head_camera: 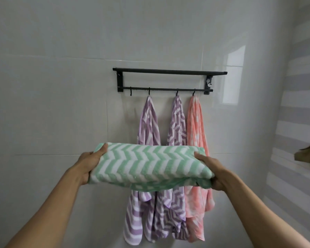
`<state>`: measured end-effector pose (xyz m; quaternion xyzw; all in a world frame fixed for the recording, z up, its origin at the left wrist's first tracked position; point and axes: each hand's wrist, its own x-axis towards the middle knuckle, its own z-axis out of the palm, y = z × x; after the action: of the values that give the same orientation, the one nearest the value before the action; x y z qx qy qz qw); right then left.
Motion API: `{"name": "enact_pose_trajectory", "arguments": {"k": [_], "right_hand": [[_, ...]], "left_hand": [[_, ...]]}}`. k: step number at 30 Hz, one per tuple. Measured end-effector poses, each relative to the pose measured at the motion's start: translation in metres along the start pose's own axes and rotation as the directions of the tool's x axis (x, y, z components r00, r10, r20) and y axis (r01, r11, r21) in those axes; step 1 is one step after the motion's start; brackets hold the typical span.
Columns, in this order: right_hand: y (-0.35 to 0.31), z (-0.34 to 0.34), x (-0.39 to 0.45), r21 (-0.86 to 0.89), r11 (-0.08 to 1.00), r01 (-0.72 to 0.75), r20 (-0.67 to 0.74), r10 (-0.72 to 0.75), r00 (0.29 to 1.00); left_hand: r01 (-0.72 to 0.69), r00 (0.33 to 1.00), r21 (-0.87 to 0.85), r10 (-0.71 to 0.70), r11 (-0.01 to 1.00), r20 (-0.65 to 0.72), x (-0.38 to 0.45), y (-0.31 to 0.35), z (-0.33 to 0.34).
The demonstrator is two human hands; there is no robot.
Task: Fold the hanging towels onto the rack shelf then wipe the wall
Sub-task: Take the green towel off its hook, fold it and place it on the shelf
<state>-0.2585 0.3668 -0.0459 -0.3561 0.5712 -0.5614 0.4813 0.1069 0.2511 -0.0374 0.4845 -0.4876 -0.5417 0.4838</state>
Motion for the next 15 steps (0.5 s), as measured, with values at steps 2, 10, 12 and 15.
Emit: {"name": "enact_pose_trajectory", "arguments": {"k": [2,10,12,15], "right_hand": [[-0.012,-0.010,-0.012,0.027,1.000,-0.012,0.096,0.009,0.995],[-0.042,-0.044,-0.056,0.037,0.960,0.276,0.043,-0.278,0.960],[-0.051,-0.044,-0.066,0.006,0.950,0.311,0.037,-0.311,0.950],[-0.073,-0.041,-0.074,0.010,0.948,0.318,0.019,-0.319,0.948]], "left_hand": [[-0.027,0.988,-0.022,0.030,0.999,0.154,-0.019,0.011,0.001],[-0.223,0.974,-0.156,0.215,0.962,-0.065,-0.066,0.036,0.019],[-0.295,0.954,-0.131,0.285,0.946,-0.092,-0.081,0.046,0.027],[-0.350,0.931,-0.073,0.337,0.934,-0.142,-0.096,0.071,0.034]]}}
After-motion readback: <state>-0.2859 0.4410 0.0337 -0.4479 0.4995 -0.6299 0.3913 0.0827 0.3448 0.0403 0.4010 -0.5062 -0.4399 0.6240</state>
